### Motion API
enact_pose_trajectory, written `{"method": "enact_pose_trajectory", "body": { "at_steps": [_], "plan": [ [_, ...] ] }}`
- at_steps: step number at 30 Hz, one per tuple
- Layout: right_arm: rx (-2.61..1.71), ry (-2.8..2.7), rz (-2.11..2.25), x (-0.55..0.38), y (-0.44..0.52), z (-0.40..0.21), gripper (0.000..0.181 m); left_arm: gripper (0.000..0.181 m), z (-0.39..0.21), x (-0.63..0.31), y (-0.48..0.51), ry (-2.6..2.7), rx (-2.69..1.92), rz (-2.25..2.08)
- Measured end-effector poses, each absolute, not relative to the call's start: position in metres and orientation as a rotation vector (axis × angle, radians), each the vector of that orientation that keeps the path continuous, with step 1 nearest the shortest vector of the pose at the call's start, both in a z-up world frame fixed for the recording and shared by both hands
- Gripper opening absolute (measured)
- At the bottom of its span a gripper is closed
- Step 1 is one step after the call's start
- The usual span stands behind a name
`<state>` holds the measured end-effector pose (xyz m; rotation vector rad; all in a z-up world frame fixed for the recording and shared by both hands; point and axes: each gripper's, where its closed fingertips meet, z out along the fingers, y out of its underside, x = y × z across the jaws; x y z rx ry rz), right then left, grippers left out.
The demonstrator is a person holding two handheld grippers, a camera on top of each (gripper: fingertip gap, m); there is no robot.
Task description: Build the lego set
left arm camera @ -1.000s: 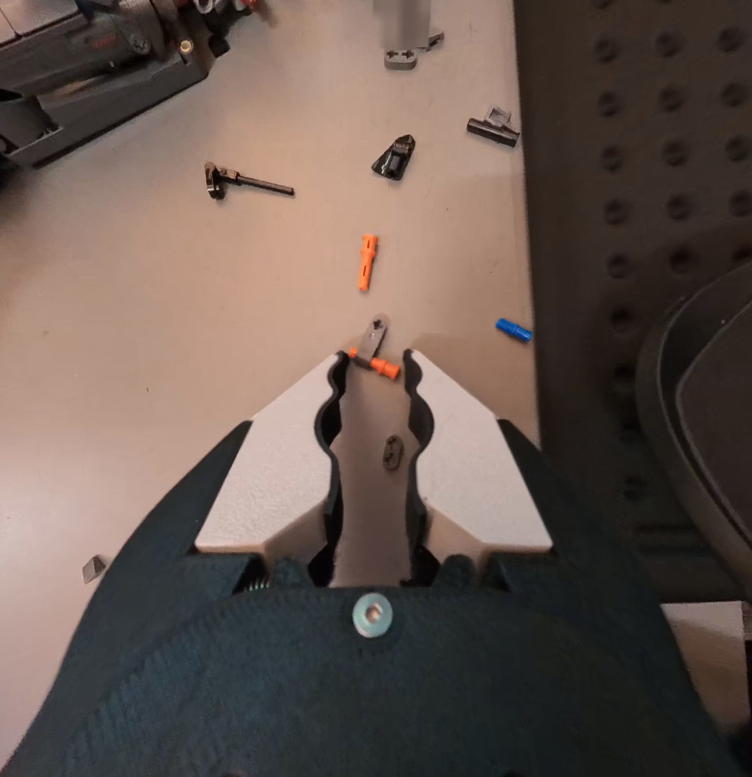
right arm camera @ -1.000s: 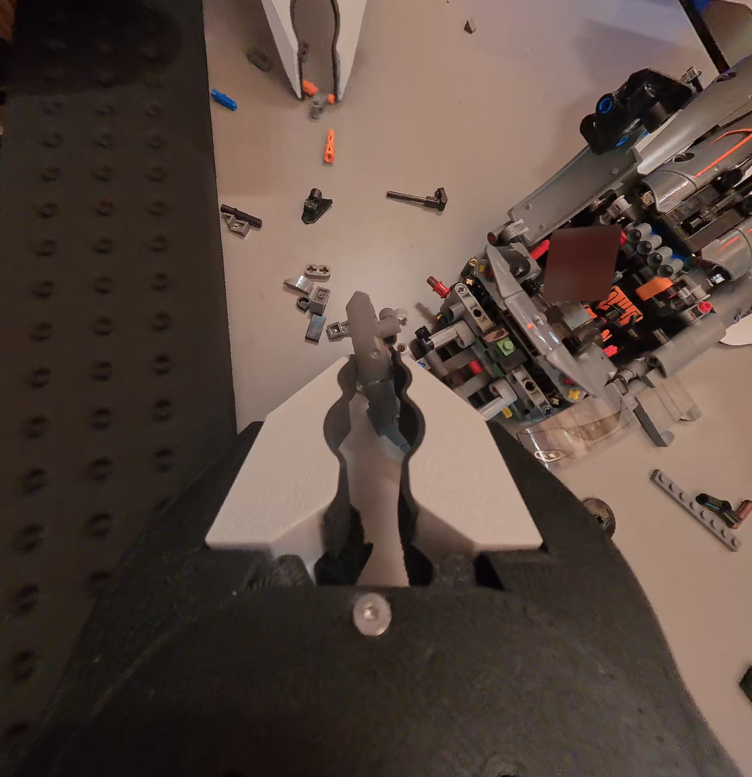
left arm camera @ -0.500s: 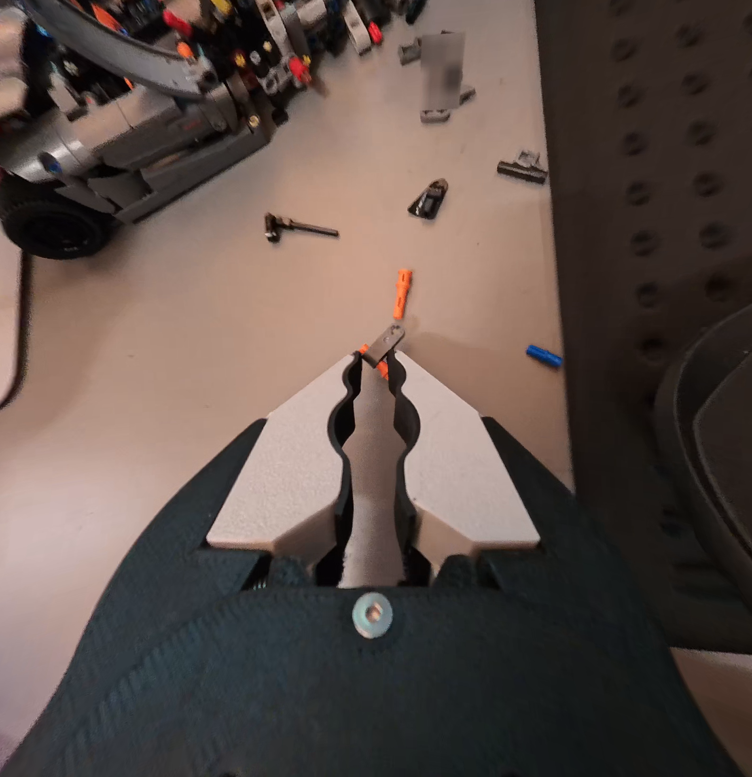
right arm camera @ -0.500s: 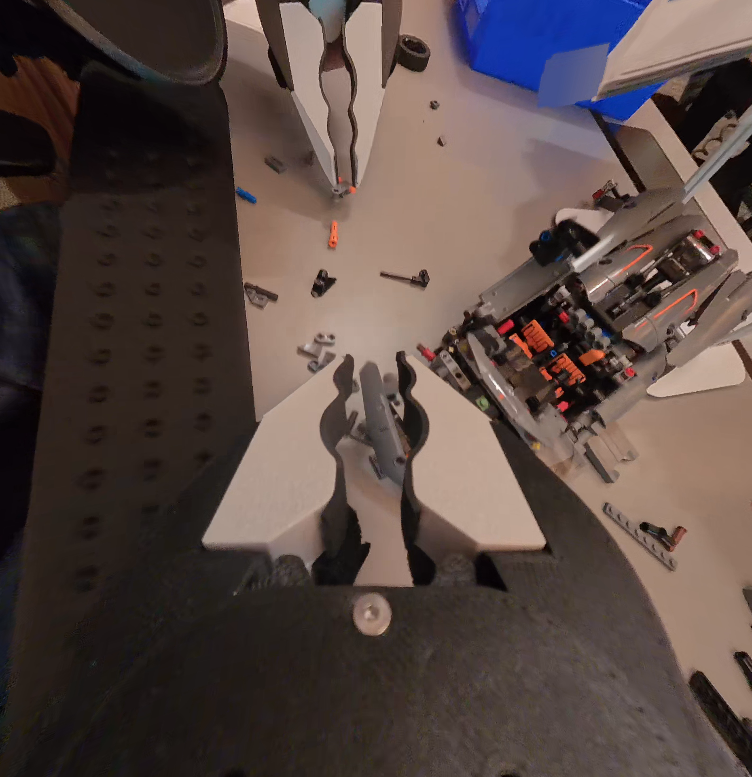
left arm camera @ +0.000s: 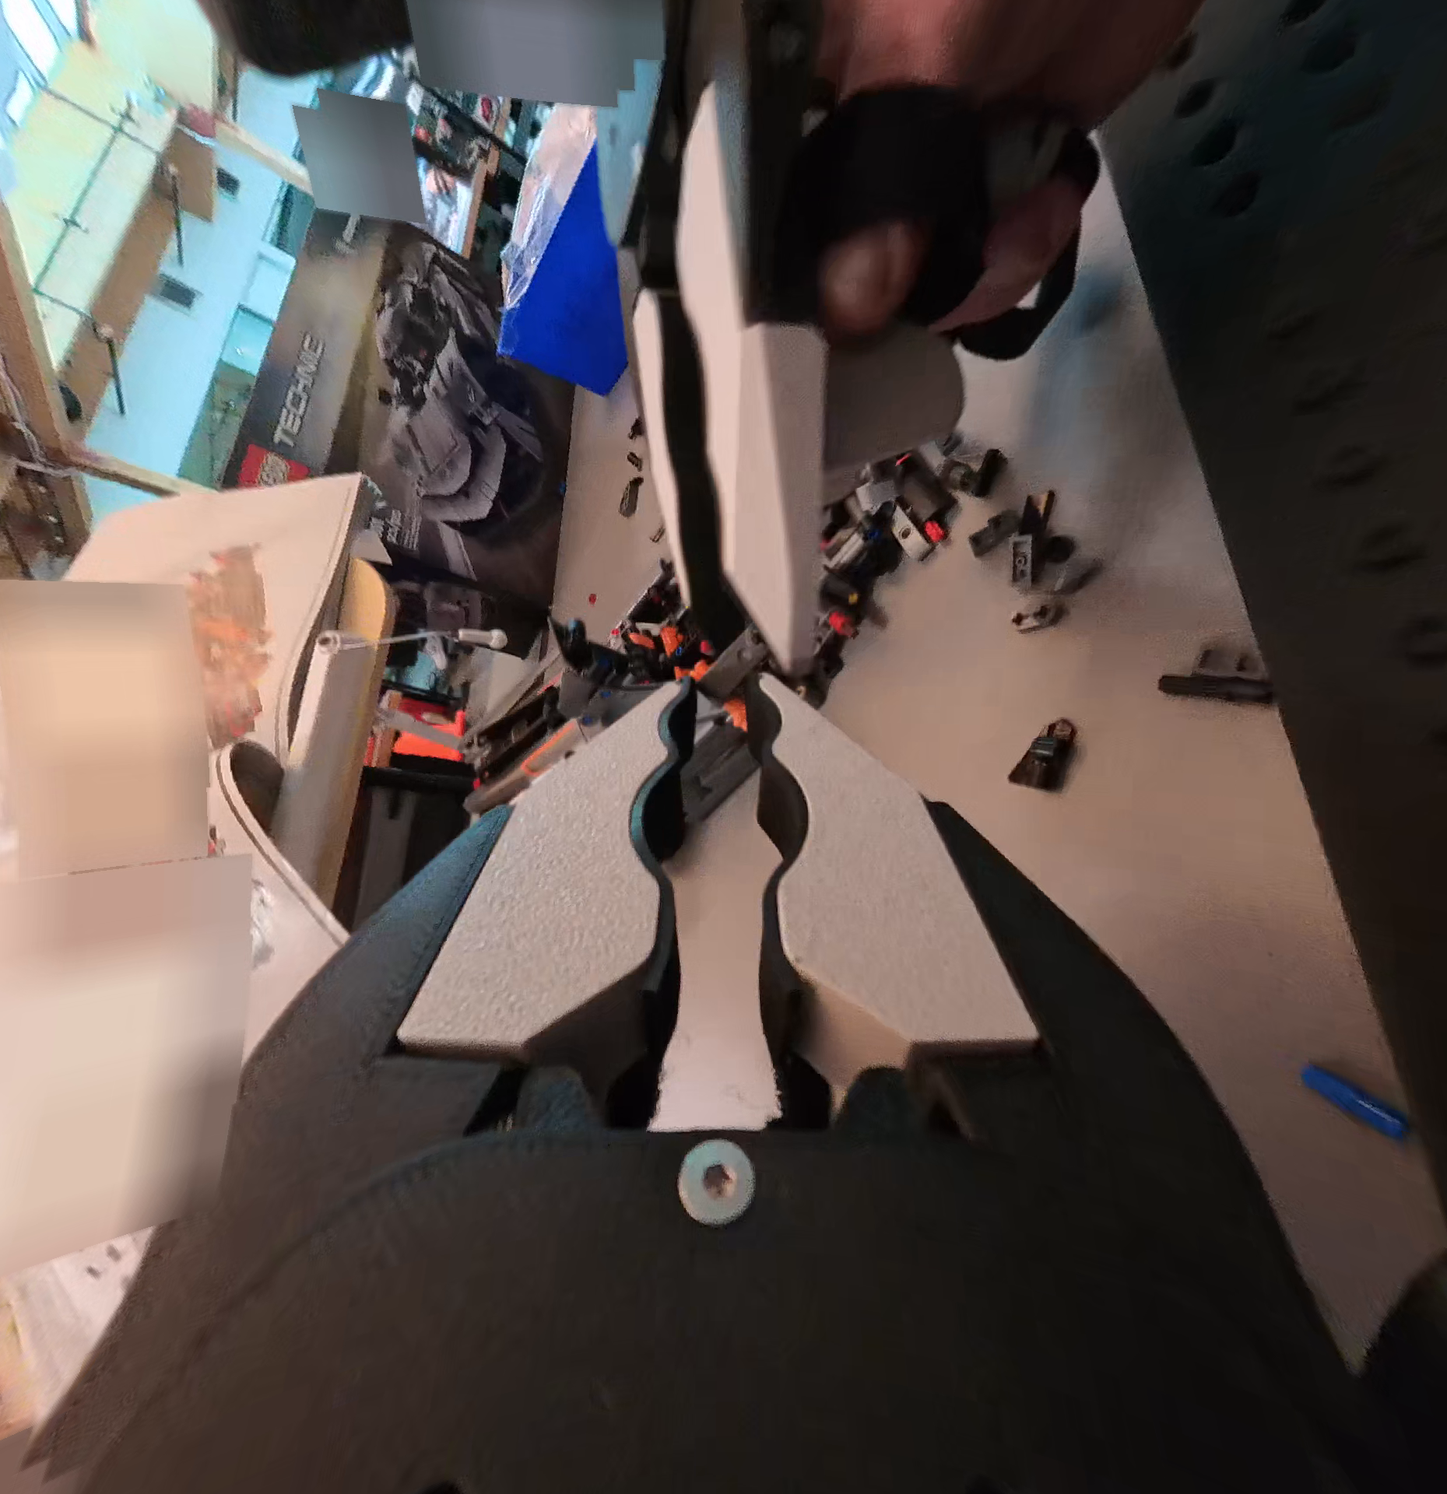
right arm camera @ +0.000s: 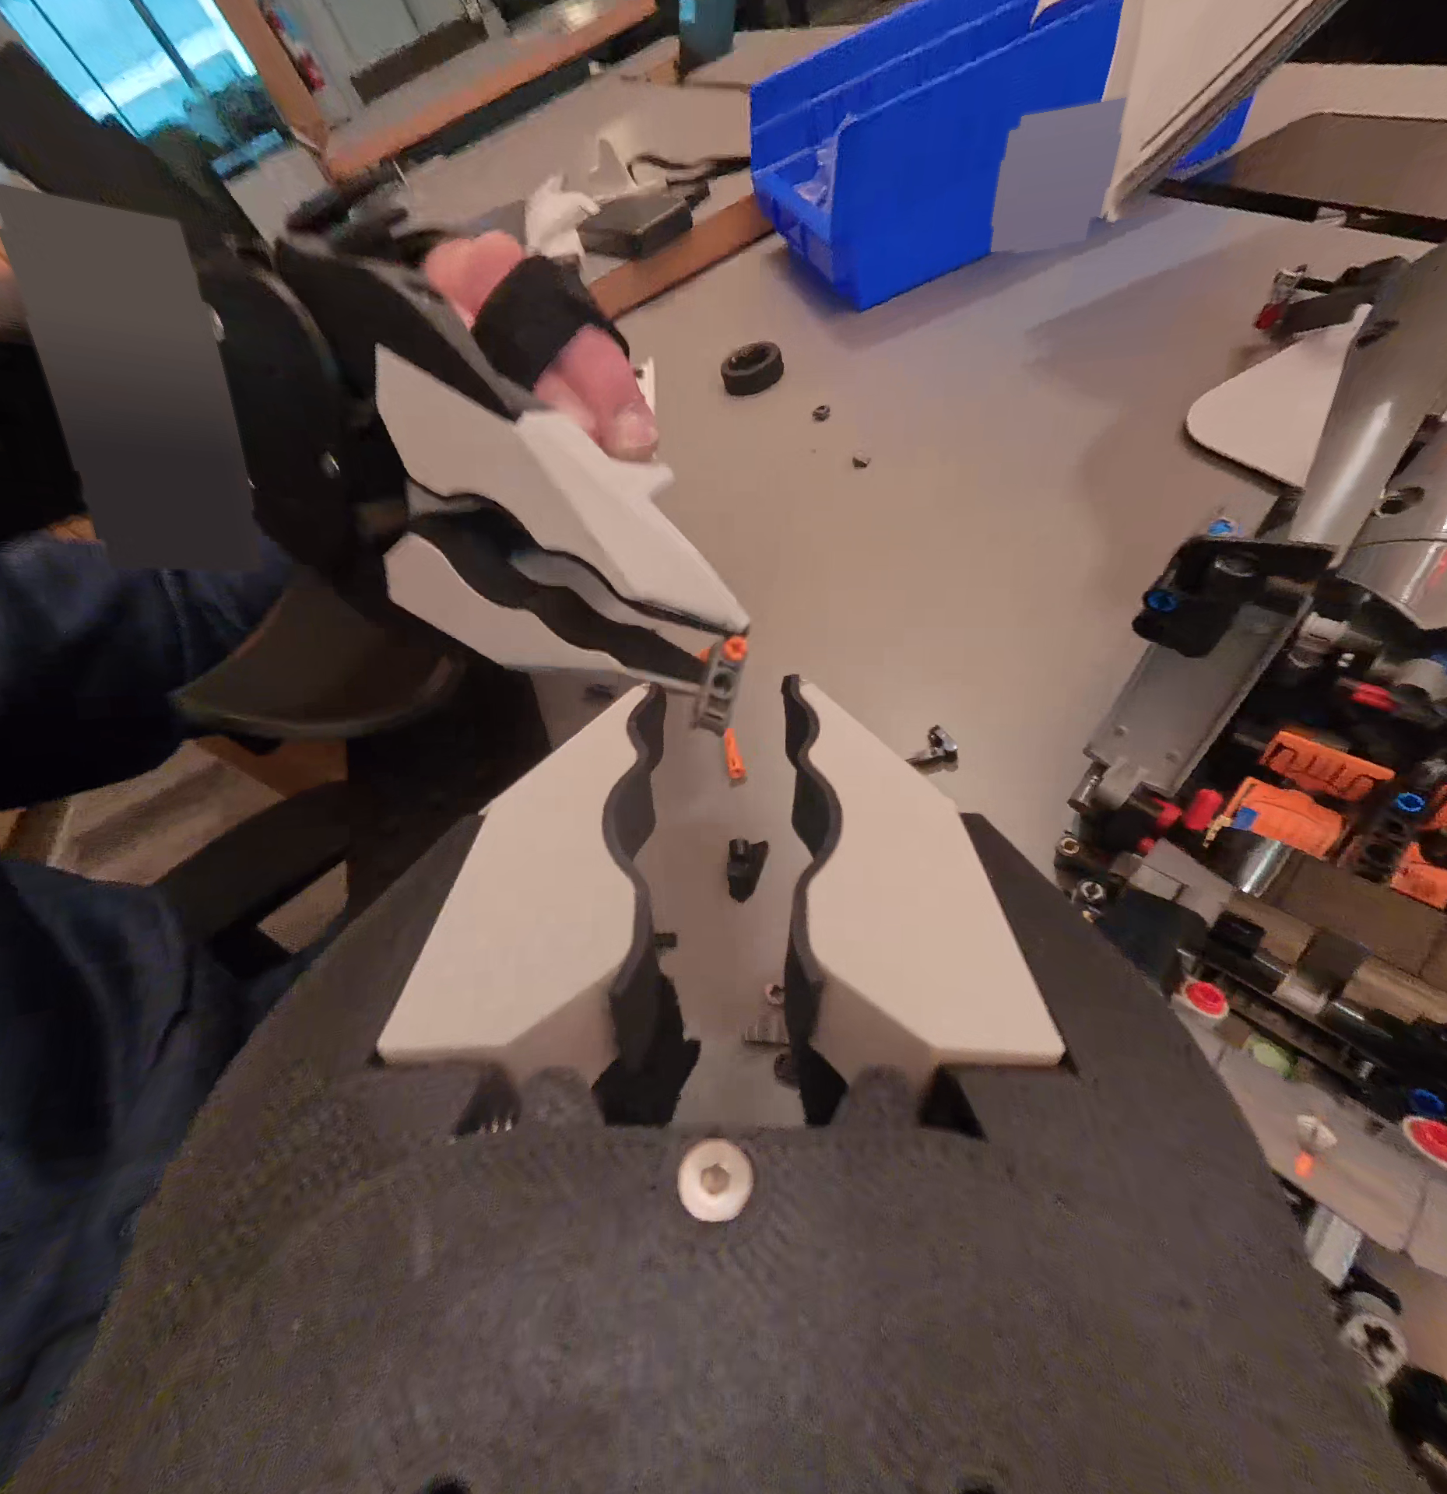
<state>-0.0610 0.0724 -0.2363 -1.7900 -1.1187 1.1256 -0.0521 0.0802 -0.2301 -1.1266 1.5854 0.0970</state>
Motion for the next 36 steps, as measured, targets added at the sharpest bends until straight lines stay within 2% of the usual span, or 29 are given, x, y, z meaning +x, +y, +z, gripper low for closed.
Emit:
{"method": "enact_pose_trajectory", "body": {
  "at_steps": [4,10,16,19,23,25,27,36],
  "plan": [
    [-1.780,-1.076,1.206,-0.058,0.075,-0.234,0.007,0.008,-0.226,-0.047,0.086,1.559,-1.090,0.143],
    [-1.744,-1.063,1.304,-0.053,0.076,-0.225,0.006,0.010,-0.218,-0.044,0.086,1.523,-1.050,0.148],
    [-1.758,-1.054,1.523,-0.043,0.073,-0.219,0.005,0.036,-0.221,-0.041,0.079,1.572,-1.054,0.124],
    [-1.779,-1.073,1.574,-0.036,0.076,-0.220,0.005,0.040,-0.227,-0.040,0.079,1.596,-1.051,0.138],
    [-1.783,-1.157,1.614,-0.036,0.067,-0.224,0.005,0.030,-0.229,-0.037,0.079,1.591,-1.084,0.088],
    [-1.786,-1.182,1.618,-0.038,0.065,-0.225,0.005,0.015,-0.234,-0.035,0.076,1.607,-1.098,0.043],
    [-1.797,-1.193,1.627,-0.039,0.063,-0.227,0.005,0.009,-0.234,-0.033,0.073,1.601,-1.108,-0.002],
    [-1.786,-1.195,1.582,-0.041,0.063,-0.229,0.005,0.006,-0.240,-0.030,0.069,1.622,-1.119,-0.040]
  ]
}}
